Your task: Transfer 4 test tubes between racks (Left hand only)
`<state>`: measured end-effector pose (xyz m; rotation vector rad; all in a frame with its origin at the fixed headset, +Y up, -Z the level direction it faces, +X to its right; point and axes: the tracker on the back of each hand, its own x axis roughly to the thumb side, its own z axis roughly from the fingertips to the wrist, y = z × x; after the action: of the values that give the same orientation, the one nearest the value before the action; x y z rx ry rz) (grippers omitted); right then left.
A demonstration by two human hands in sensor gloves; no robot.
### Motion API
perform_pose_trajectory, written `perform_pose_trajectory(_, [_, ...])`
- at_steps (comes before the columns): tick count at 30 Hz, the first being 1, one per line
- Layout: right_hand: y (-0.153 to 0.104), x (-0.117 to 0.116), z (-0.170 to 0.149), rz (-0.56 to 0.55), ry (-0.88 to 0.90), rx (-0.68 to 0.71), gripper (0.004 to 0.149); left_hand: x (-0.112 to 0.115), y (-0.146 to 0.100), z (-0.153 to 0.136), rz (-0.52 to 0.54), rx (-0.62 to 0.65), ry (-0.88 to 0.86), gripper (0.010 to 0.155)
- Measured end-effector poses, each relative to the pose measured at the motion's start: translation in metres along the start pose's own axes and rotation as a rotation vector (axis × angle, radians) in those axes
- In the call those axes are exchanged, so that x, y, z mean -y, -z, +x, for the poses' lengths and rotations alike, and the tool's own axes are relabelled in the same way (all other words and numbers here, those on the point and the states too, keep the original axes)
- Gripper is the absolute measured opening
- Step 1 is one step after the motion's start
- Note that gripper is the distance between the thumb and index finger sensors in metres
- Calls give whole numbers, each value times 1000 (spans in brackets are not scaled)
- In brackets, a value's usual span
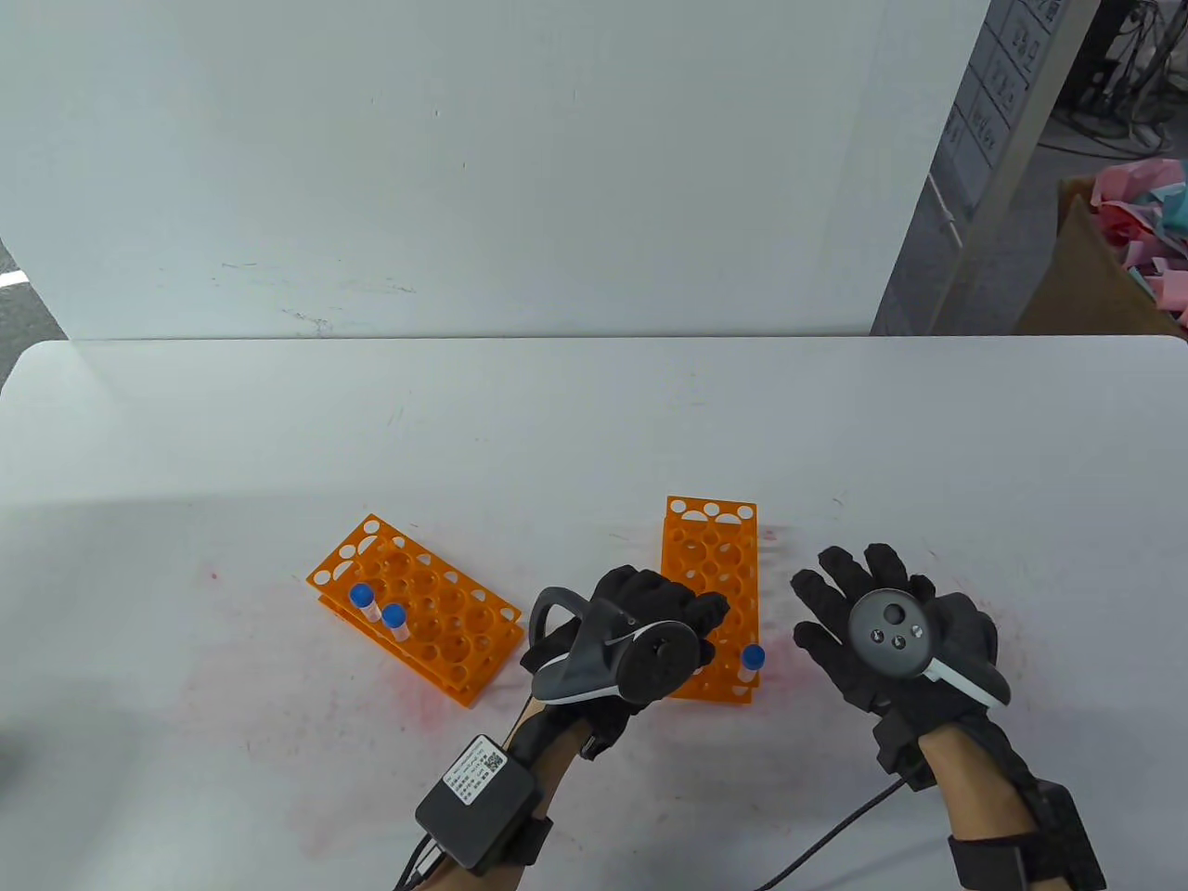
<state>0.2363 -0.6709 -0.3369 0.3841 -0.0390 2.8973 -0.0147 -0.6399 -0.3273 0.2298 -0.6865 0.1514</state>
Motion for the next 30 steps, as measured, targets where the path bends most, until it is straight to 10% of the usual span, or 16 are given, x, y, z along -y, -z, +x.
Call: perform_pose_trajectory(30, [-1,2,-2,-7,12,5,60,42,9,8,-153,-41,-68,53])
